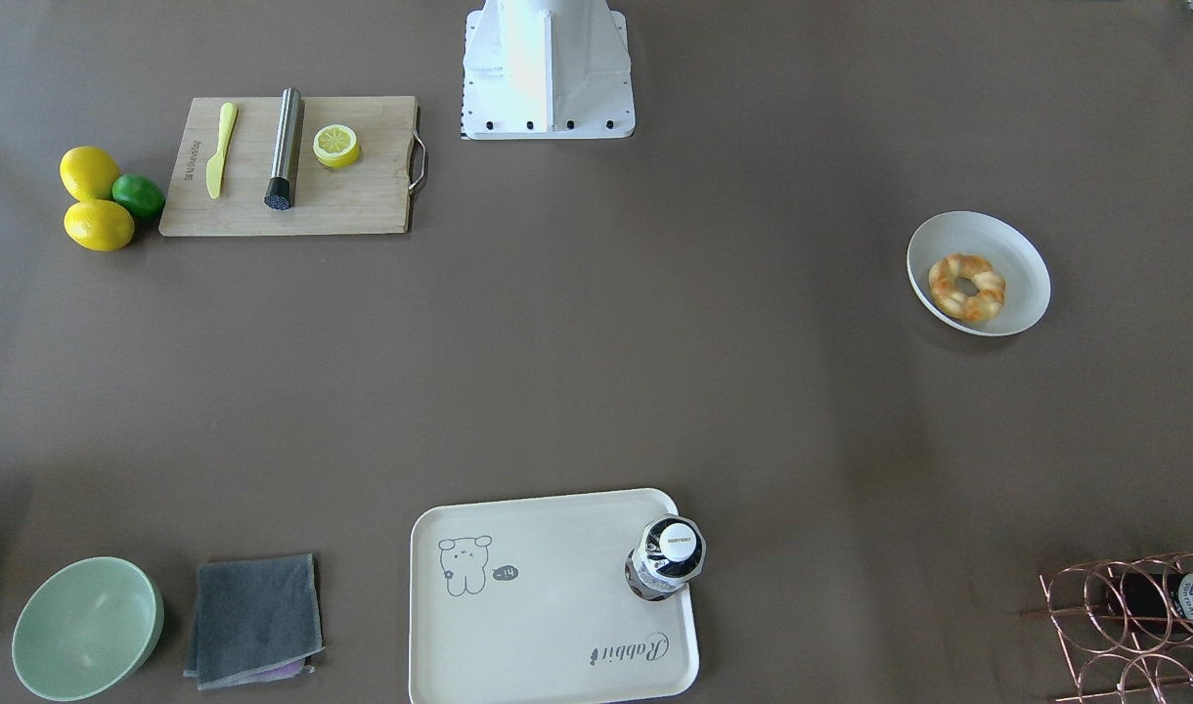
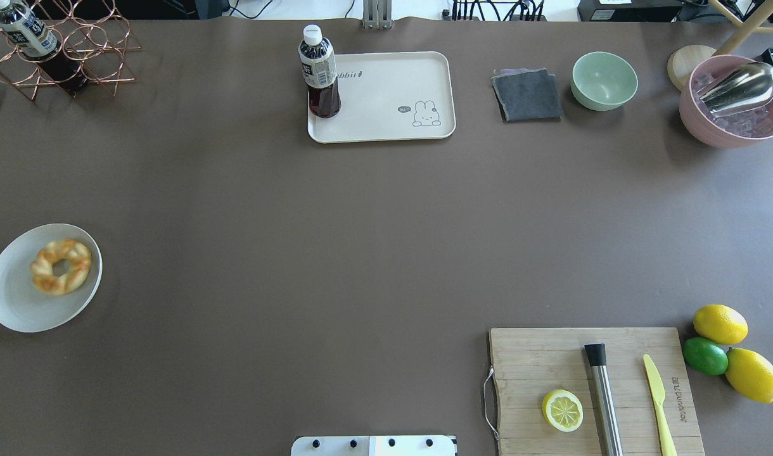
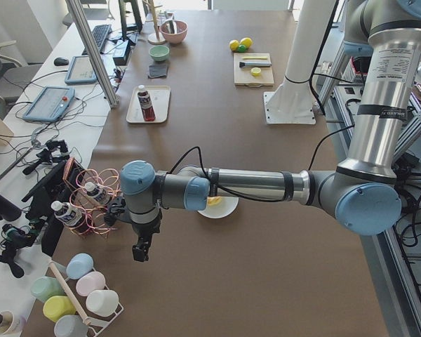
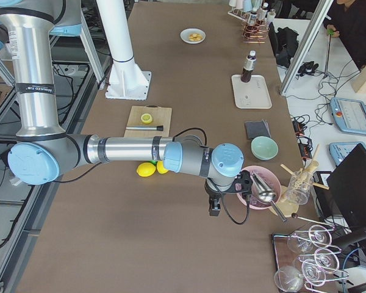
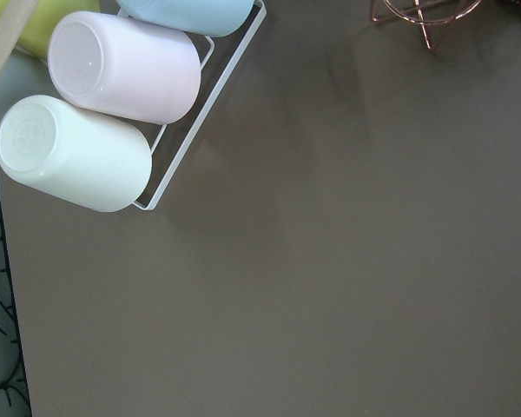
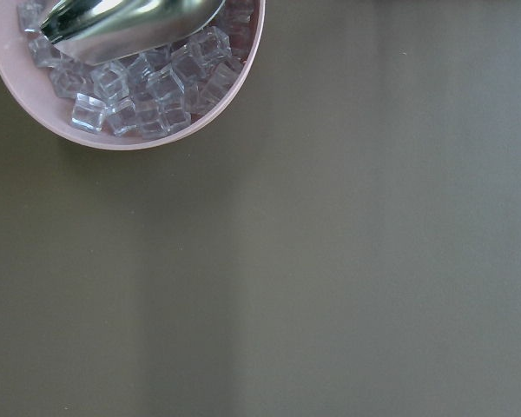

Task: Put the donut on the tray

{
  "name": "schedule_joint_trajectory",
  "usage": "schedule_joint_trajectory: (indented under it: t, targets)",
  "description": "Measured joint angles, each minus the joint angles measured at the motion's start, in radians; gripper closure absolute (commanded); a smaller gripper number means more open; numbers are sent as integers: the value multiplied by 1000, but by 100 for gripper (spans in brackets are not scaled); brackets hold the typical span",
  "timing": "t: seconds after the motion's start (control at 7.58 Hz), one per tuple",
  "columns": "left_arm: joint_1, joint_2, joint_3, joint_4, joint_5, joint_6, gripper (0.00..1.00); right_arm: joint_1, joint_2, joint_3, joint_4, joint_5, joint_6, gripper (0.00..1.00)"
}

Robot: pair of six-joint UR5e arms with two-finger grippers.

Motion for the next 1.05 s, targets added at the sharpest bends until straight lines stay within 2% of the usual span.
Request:
schedule_joint_trajectory:
  t: [1.05]
  targets:
    - [0, 12, -5, 1, -3, 5, 2, 0, 4, 2, 0, 1, 4, 0]
